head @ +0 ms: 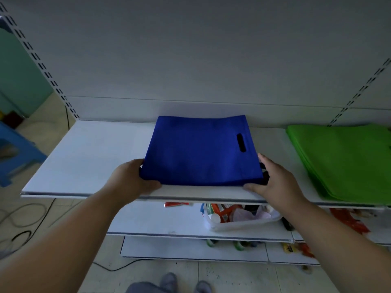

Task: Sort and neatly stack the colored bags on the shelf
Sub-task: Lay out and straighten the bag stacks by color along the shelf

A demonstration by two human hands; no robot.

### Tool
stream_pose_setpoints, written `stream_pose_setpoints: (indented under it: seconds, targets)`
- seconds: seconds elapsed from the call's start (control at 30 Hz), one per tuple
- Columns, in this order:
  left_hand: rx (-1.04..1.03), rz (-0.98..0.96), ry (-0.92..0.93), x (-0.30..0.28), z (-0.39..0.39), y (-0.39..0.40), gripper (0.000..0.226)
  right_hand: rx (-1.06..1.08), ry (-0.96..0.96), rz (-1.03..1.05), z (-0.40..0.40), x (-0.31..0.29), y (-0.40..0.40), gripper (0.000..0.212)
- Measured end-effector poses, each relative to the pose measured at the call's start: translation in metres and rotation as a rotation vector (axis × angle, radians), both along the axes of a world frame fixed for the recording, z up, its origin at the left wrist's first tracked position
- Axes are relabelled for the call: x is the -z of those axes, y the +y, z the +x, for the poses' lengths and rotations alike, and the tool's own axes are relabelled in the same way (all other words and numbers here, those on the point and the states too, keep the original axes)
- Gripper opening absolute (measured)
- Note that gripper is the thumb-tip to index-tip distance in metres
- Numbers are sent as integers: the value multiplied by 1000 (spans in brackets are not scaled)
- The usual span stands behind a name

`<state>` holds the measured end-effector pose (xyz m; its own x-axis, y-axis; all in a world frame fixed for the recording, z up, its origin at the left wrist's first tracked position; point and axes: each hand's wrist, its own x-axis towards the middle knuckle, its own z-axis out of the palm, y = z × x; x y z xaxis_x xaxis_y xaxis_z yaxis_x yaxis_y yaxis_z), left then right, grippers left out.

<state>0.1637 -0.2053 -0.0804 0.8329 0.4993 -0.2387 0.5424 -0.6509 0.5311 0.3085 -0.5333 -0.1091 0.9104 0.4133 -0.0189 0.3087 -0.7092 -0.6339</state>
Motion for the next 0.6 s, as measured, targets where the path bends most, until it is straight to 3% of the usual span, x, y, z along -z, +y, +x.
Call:
stream_pose_setpoints:
  seconds: [0.2,0.6]
  targets:
    - [-18,101,-4,4,-3,2,44,31,-17,-4,0,5,-3,97]
    - [93,98,35,5,0,15,47,-28,43,23,-5,-11,-1,56]
